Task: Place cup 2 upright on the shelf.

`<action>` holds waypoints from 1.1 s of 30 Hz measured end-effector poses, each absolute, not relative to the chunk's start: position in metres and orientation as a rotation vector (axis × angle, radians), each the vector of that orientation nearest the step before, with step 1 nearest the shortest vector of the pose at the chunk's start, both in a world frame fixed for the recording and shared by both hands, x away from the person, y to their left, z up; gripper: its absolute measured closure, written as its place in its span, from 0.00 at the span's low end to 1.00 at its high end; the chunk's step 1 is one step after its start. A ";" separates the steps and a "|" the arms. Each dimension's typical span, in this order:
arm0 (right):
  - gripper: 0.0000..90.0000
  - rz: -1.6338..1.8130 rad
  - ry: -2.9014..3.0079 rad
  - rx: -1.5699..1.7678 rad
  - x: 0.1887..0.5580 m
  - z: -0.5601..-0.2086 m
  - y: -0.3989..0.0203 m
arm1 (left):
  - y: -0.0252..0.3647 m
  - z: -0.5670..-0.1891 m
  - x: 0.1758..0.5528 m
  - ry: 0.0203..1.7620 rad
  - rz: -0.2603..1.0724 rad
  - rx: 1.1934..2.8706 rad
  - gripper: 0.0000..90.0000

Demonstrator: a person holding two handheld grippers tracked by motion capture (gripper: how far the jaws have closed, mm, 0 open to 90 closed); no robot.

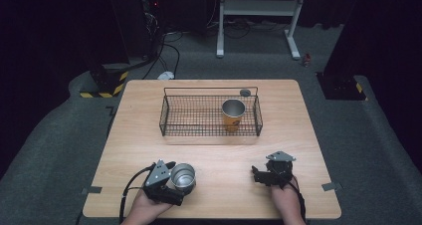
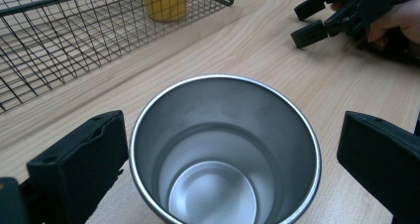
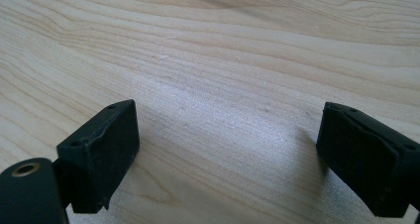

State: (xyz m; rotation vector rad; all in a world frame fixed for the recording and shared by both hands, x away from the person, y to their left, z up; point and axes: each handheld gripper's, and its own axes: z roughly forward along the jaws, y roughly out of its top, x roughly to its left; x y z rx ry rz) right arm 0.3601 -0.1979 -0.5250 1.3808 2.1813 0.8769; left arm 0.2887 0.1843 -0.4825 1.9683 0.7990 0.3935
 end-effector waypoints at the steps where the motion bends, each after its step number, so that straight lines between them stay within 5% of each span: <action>1: 0.10 0.877 2.182 1.381 0.360 -0.525 -0.198 | 0.184 -0.483 0.289 0.802 0.393 1.970 0.00; 33: 0.10 0.877 2.181 1.381 0.360 -0.525 -0.198 | 0.185 -0.497 0.292 0.805 0.410 2.014 0.01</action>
